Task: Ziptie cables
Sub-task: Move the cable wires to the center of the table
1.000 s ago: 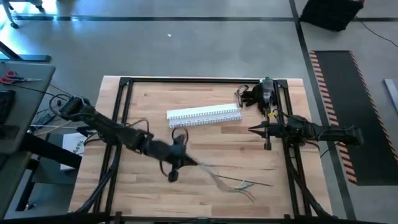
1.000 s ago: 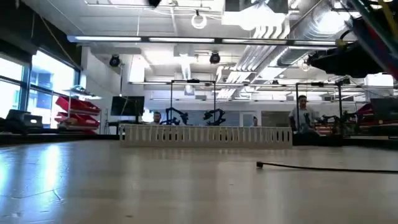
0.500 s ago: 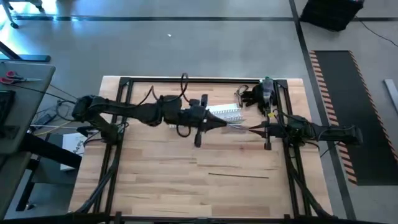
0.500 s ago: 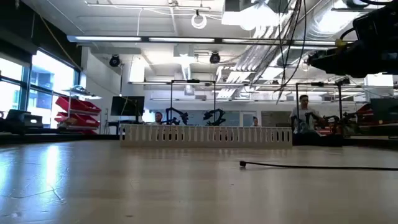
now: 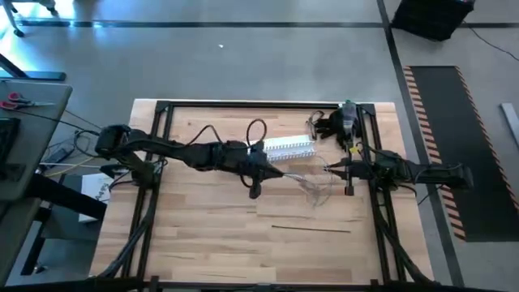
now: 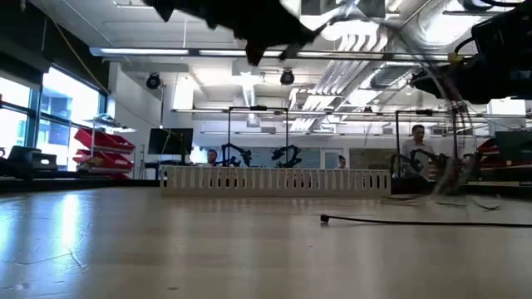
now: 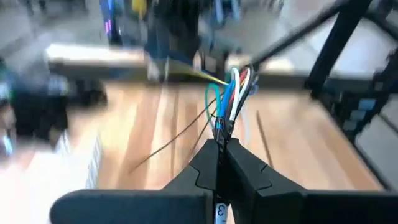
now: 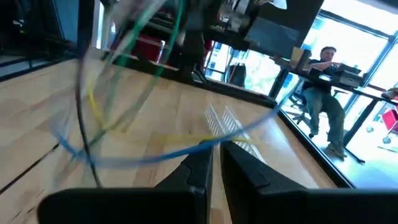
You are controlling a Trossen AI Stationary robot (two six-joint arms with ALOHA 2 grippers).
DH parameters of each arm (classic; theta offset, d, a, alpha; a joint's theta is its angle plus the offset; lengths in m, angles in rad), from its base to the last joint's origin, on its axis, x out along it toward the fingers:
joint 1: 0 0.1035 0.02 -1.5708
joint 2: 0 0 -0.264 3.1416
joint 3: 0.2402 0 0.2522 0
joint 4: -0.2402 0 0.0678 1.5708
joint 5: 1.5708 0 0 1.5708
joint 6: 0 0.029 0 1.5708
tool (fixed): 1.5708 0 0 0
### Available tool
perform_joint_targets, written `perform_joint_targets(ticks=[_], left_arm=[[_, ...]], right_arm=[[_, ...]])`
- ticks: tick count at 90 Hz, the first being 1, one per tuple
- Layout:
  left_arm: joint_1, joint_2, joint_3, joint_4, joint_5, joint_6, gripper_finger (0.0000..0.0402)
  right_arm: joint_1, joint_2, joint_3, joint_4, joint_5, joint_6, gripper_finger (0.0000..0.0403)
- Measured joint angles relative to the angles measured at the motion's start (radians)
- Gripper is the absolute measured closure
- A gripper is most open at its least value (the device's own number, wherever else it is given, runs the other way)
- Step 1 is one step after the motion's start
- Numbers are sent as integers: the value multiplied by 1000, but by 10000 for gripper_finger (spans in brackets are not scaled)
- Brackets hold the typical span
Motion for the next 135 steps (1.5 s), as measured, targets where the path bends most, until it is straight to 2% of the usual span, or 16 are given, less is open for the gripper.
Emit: perform_joint_targets(ticks=[22,33,48,61,77,93,112,135], left_arm=[[3,-7,-16,-140,-5,-32,401],[-31,-42,13,-364,-7,-28,401],[-113,-91,47,-705,-70,-53,401],[-156,-85,-3,-843,-145,-95,401],[-176,-71,-111,-825,-205,-111,401],[-187,-71,-186,-796,-240,-216,401],[-219,-71,-278,-644,-234,-418,401],[-247,-71,-347,-492,-246,-489,401]], right_arm=[[0,0,0,0,0,0,387],[0,0,0,0,0,0,387],[0,0,0,0,0,0,387],[0,0,0,0,0,0,387],[0,0,0,0,0,0,387],[0,0,0,0,0,0,387],[0,0,0,0,0,0,387],[0,0,0,0,0,0,387]])
